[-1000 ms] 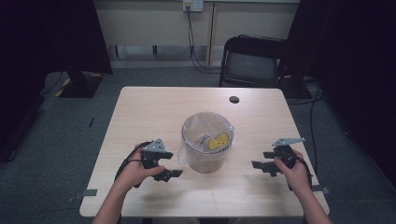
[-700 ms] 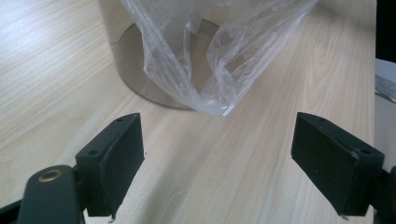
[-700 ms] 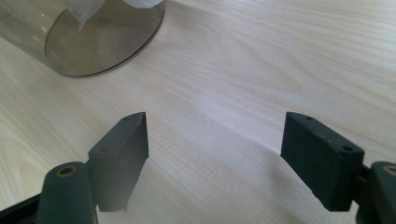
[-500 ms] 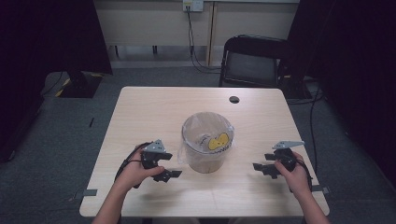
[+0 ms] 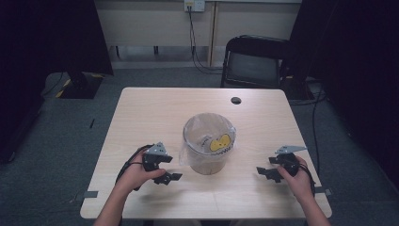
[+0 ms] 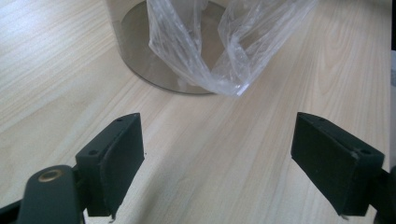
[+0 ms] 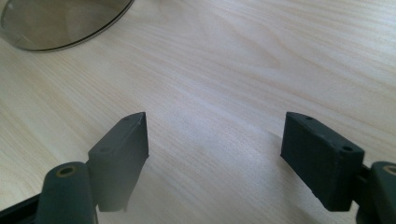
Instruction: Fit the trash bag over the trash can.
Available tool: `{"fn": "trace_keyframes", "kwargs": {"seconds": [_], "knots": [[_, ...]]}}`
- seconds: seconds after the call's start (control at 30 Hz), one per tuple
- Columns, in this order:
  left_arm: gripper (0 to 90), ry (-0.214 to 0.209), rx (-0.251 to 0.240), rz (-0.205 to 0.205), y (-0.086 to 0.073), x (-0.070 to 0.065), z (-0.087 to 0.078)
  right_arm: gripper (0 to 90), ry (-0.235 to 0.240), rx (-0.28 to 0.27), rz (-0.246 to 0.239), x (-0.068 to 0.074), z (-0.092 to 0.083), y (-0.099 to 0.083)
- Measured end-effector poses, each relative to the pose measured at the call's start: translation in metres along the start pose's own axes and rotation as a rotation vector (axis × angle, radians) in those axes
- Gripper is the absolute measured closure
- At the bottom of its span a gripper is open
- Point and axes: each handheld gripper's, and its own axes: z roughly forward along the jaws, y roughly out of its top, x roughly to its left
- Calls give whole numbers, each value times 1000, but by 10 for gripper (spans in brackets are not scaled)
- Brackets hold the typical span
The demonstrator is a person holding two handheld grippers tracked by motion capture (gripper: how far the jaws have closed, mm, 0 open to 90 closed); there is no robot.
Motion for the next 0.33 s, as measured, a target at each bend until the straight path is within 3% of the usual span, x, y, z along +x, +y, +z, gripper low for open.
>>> {"fn": "trace_keyframes", "kwargs": {"seconds": [0.33], "knots": [[166, -1, 3, 5, 0, 0, 0, 225, 5, -5, -3, 1, 2, -2]]}}
